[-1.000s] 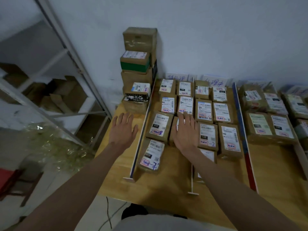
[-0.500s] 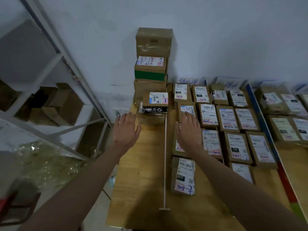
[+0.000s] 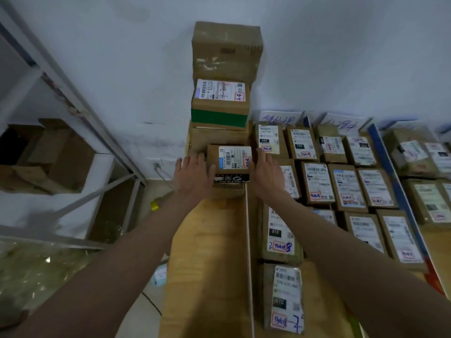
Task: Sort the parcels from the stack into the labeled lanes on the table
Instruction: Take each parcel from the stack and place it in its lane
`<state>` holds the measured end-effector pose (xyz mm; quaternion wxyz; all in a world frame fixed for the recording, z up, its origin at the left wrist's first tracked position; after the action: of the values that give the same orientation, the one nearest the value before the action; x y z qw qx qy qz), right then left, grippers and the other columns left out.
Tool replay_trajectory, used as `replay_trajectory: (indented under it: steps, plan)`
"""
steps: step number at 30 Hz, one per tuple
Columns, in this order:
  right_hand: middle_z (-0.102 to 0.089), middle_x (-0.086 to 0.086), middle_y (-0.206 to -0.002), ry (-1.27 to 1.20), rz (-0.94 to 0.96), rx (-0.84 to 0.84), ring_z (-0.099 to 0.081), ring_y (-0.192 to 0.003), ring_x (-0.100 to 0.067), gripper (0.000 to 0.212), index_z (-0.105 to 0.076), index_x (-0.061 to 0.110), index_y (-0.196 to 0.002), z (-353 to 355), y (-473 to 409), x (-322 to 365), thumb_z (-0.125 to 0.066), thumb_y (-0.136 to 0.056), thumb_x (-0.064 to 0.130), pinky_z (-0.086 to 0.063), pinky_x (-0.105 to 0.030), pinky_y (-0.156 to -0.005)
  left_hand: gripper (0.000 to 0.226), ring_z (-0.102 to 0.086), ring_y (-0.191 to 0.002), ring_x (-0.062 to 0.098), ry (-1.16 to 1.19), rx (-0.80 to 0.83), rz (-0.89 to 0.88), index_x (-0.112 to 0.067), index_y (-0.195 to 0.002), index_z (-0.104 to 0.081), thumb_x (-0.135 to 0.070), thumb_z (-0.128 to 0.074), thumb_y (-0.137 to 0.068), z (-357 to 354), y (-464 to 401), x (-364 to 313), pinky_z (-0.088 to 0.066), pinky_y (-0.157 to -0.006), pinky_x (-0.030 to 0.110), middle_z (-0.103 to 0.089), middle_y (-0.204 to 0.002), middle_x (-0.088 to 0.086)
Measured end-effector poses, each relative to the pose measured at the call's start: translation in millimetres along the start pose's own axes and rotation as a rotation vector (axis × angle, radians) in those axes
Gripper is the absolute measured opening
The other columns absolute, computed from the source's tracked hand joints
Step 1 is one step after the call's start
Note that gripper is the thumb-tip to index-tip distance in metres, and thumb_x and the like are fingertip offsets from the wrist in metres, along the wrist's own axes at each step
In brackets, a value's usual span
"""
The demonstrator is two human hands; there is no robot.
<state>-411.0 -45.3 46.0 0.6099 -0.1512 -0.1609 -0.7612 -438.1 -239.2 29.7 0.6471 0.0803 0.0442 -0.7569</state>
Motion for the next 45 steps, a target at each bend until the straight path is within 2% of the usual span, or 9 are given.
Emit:
replay_trajectory:
  steps: [3, 7, 13, 16, 24, 30, 34, 41, 45]
  plan:
    - [-0.052, -0.012, -0.135, -0.163, -0.061, 0.090, -0.057, -0.116, -0.030, 0.044, -0.032, 0.013, -0.146, -19.5, -16.4, -1.1, -0.039, -0.105, 0.027, -0.048, -0.039, -0.082, 0.050, -0.055, -0.116, 0.035, 0.103, 0.072, 0.067, -0.007, -0.126, -0.051, -0.048, -0.034, -0.102, -17.2, -9.8, -1.9, -0.039, -0.104, 0.050, -0.060, -0.125, 0.015]
    - [-0.044, -0.012, -0.143, -0.334, -0.157, 0.117, -0.052, -0.123, -0.027, 0.059, -0.024, 0.016, -0.153, -28.3, -17.6, -0.6, -0.050, -0.100, 0.022, -0.043, -0.030, -0.084, 0.050, -0.059, -0.108, 0.037, 0.513, 0.168, 0.188, -0.013, -0.132, -0.044, -0.050, -0.038, -0.100, -33.9, -12.0, 5.3, -0.051, -0.088, 0.051, -0.060, -0.121, 0.014]
    - [-0.042, -0.009, -0.137, -0.432, -0.249, 0.247, -0.055, -0.120, -0.027, 0.066, -0.036, 0.017, -0.145, -48.5, 5.5, -7.4, -0.068, -0.089, 0.034, -0.057, -0.045, -0.090, 0.047, -0.054, -0.109, 0.016, 0.759, 0.078, 0.263, -0.010, -0.139, -0.046, -0.027, -0.060, -0.097, -17.4, -11.8, 22.1, -0.043, -0.087, 0.028, -0.055, -0.120, -0.001]
    - [-0.050, -0.005, -0.132, -0.469, -0.271, 0.280, -0.059, -0.113, -0.021, 0.063, -0.042, 0.016, -0.138, -55.2, 8.7, -4.5, -0.068, -0.088, 0.044, -0.058, -0.043, -0.089, 0.055, -0.056, -0.115, 0.020, 0.936, 0.075, 0.350, -0.012, -0.137, -0.047, -0.032, -0.068, -0.091, -26.0, -7.2, 28.0, -0.051, -0.097, 0.039, -0.053, -0.130, 0.002]
    - [-0.068, 0.001, -0.104, -0.477, -0.226, 0.318, -0.069, -0.092, -0.017, 0.035, -0.055, 0.012, -0.116, -57.9, 29.7, 11.7, -0.063, -0.095, 0.039, -0.060, -0.036, -0.080, 0.048, -0.068, -0.093, 0.017, 0.894, 0.228, 0.454, -0.010, -0.118, -0.060, -0.050, -0.062, -0.091, -43.0, 16.3, 16.7, -0.047, -0.059, 0.019, -0.070, -0.109, 0.002]
    - [-0.064, 0.002, -0.107, -0.421, -0.177, 0.300, -0.064, -0.091, -0.014, 0.037, -0.055, 0.011, -0.124, -41.0, 47.5, 13.2, -0.047, -0.102, 0.040, -0.057, -0.028, -0.074, 0.043, -0.067, -0.086, 0.016, 0.778, 0.279, 0.390, -0.011, -0.111, -0.068, -0.050, -0.058, -0.094, -25.1, 25.9, 19.3, -0.047, -0.061, 0.020, -0.073, -0.104, 0.004]
    - [-0.057, -0.005, -0.124, -0.217, -0.068, 0.103, -0.055, -0.113, -0.022, 0.040, -0.050, 0.014, -0.131, -9.8, 63.8, 10.7, -0.040, -0.103, 0.041, -0.049, -0.039, -0.092, 0.041, -0.058, -0.069, 0.005, 0.700, 0.292, 0.325, -0.012, -0.106, -0.072, -0.048, -0.055, -0.097, -5.2, 44.3, 19.0, -0.037, -0.055, 0.017, -0.073, -0.099, 0.004]
    - [-0.046, -0.010, -0.146, 0.047, 0.006, -0.122, -0.040, -0.136, -0.029, 0.046, -0.044, 0.015, -0.141, 50.8, 110.5, -16.8, -0.037, -0.102, 0.037, -0.036, -0.047, -0.111, 0.048, -0.067, -0.087, 0.023, 0.659, 0.249, 0.276, -0.014, -0.095, -0.074, -0.058, -0.056, -0.092, 29.3, 80.9, 7.8, -0.052, -0.078, 0.033, -0.073, -0.093, 0.004]
    - [-0.039, -0.006, -0.152, 0.103, -0.032, -0.161, -0.033, -0.141, -0.026, 0.047, -0.038, 0.018, -0.147, 71.0, 144.2, -41.3, -0.036, -0.103, 0.036, -0.030, -0.045, -0.116, 0.043, -0.065, -0.084, 0.021, 0.688, 0.220, 0.220, -0.013, -0.094, -0.072, -0.054, -0.058, -0.093, 40.6, 102.9, -21.0, -0.049, -0.072, 0.031, -0.072, -0.093, 0.004]
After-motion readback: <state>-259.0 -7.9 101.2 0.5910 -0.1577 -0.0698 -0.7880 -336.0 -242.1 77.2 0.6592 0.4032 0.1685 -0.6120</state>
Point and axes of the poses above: each hand's wrist, its own y-axis away from the middle knuckle, its own z-axis out of the back of the hand, x = y × z, the point moved 5 cm from there along -y, towards the middle knuckle
